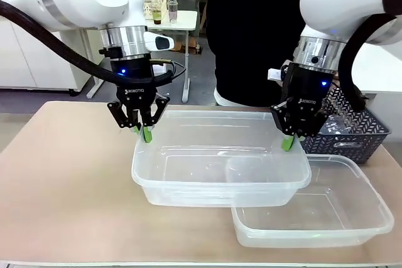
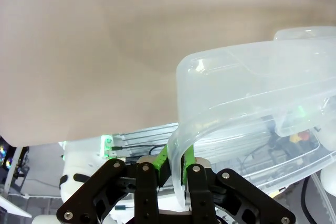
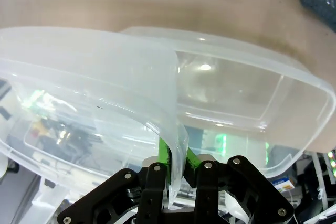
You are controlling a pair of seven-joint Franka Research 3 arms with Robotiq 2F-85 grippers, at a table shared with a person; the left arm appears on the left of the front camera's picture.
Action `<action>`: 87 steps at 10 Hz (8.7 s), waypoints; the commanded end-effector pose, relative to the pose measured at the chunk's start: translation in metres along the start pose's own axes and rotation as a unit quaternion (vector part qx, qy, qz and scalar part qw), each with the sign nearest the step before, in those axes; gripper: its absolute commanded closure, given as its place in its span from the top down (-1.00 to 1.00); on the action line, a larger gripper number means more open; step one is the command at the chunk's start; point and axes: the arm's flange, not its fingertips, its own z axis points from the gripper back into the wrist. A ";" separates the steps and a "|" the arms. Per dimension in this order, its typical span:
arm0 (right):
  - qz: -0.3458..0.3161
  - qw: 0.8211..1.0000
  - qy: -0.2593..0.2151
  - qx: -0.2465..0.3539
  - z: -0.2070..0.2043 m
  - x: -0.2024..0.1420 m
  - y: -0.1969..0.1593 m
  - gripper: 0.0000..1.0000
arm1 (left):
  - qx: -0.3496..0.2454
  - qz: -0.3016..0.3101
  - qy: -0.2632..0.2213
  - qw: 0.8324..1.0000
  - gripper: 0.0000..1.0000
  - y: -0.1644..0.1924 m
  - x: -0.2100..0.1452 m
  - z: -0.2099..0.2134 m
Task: Sort the waste into each basket.
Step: Offer the picked Organizing box to the human, then release the Organizing box you were holding.
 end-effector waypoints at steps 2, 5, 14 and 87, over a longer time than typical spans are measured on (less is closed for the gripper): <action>0.002 1.000 -0.007 0.003 0.001 0.001 0.000 -0.88 | 0.000 -0.002 -0.003 1.000 -0.86 0.001 -0.001 0.002; 0.002 1.000 -0.007 0.003 0.001 0.001 0.000 -0.88 | 0.000 -0.002 -0.003 1.000 -0.86 0.001 -0.001 0.002; 0.002 1.000 -0.007 0.003 0.001 0.001 0.000 -0.88 | 0.000 -0.002 -0.003 1.000 -0.86 0.001 -0.001 0.002; 0.041 0.934 -0.349 0.062 0.077 0.103 -0.060 1.00 | -0.127 0.037 -0.262 0.956 1.00 0.067 0.085 0.047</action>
